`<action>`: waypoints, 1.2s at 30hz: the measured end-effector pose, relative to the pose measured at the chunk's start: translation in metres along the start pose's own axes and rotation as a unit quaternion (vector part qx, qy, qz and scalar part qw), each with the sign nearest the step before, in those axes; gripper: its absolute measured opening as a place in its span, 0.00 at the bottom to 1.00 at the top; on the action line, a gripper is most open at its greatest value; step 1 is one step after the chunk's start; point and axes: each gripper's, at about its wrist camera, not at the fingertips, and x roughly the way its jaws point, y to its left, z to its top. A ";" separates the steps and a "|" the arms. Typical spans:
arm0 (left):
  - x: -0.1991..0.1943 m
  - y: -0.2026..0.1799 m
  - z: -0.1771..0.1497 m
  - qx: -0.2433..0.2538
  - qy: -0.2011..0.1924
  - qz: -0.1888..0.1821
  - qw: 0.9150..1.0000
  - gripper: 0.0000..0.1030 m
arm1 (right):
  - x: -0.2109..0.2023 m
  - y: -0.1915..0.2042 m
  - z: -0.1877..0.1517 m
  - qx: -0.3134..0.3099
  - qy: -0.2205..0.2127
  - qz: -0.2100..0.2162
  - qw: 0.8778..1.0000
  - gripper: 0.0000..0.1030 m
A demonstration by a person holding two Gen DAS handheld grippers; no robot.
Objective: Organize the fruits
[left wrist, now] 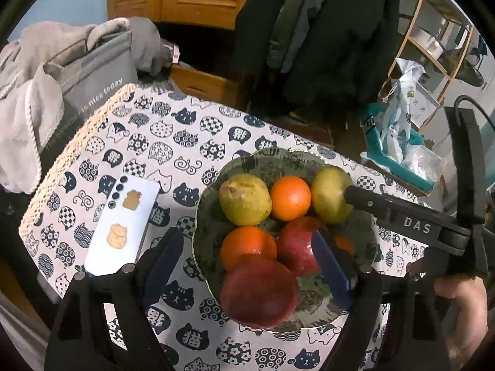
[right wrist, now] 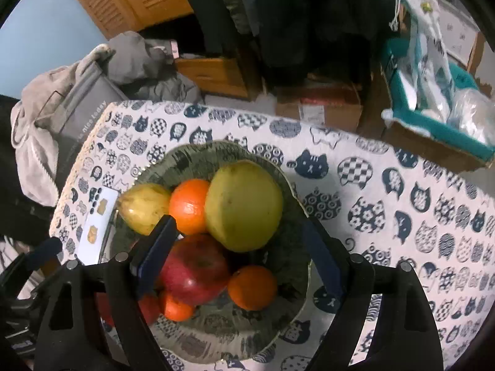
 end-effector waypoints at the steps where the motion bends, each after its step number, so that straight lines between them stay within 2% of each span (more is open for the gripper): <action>1: -0.002 0.000 0.000 0.000 -0.003 0.000 1.000 0.84 | -0.006 0.001 0.001 -0.003 -0.007 -0.004 1.000 0.81; 6: -0.023 -0.005 0.005 0.007 -0.027 -0.001 1.000 0.84 | -0.042 0.010 0.003 -0.028 -0.048 -0.037 0.998 0.81; 14: -0.059 -0.020 0.010 0.027 -0.062 -0.010 0.998 0.84 | -0.111 0.021 -0.003 -0.065 -0.120 -0.083 0.987 0.81; 28: -0.130 -0.045 0.011 0.068 -0.140 -0.022 0.988 0.88 | -0.219 0.033 -0.030 -0.094 -0.214 -0.109 0.966 0.81; 36: -0.171 -0.058 0.009 0.088 -0.194 -0.022 0.977 0.97 | -0.267 0.030 -0.049 -0.091 -0.262 -0.110 0.954 0.81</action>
